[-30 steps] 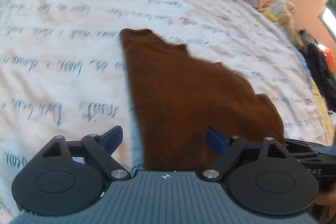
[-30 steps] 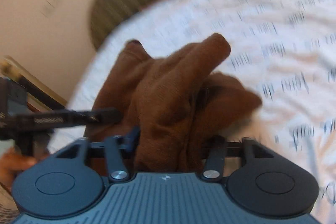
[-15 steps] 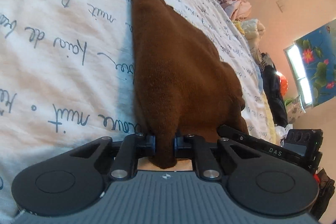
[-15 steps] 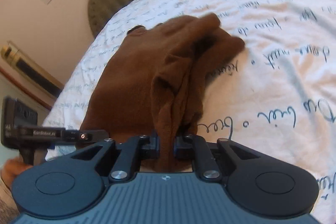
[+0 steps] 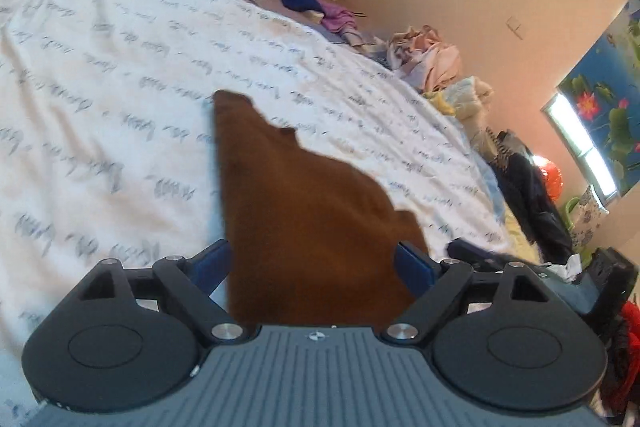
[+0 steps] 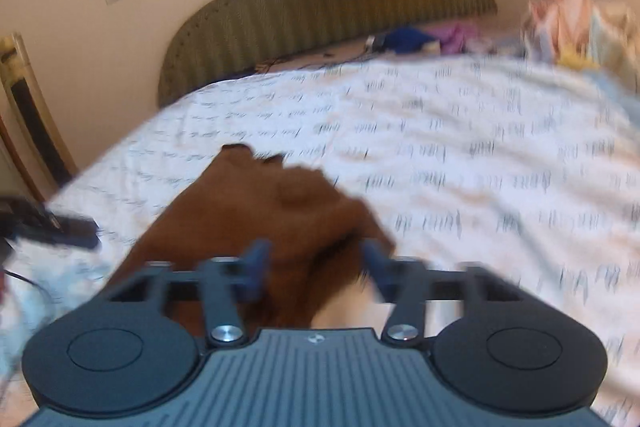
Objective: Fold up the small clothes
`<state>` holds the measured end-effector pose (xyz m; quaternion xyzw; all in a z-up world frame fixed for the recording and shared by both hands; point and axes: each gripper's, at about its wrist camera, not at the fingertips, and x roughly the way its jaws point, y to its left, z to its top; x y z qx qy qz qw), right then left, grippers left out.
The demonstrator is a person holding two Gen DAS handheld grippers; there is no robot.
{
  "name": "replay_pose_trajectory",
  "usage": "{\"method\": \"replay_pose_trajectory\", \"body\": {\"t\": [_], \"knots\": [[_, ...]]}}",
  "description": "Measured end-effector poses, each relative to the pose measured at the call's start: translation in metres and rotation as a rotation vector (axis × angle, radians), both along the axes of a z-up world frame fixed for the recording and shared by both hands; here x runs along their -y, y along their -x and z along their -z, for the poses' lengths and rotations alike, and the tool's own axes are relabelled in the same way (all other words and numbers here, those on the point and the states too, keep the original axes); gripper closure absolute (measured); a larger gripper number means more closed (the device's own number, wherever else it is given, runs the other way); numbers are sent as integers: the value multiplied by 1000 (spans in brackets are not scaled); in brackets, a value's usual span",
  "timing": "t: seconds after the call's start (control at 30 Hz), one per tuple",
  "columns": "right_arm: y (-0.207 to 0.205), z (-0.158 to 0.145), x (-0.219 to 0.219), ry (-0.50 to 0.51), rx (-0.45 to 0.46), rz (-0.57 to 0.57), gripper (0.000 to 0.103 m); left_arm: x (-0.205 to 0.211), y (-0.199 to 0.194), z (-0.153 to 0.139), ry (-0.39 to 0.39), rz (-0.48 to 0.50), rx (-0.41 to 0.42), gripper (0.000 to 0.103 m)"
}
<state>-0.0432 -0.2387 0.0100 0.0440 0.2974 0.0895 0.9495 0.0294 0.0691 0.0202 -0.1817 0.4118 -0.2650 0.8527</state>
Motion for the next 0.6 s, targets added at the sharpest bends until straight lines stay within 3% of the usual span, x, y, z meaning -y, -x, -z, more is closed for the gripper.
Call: {"method": "replay_pose_trajectory", "body": {"t": [0.1,0.13,0.17,0.27,0.3,0.33,0.4,0.47,0.53,0.6], "knots": [[-31,15,-25,-12,-15,-94,93,44,-33,15,-44,22,-2,25],[-35,22,-34,28,-26,-113,93,57,-41,27,-94,27,-22,26],[-39,31,-41,99,-45,-105,94,67,-46,39,-148,30,-23,35],[-45,64,-24,232,-89,12,94,80,-33,59,-245,63,99,37],[-41,66,-13,169,-87,7,94,80,-26,59,-273,67,124,37],[-39,64,-5,126,-95,12,94,81,-23,59,-281,62,135,35],[-30,51,-3,127,-61,49,92,81,-16,54,-272,56,147,13],[-18,35,-9,89,-25,42,91,82,2,42,-278,28,162,0],[-1,25,-21,44,18,-4,92,83,23,35,-292,32,183,0],[8,32,-37,72,10,-50,92,79,36,40,-303,8,175,0]]}}
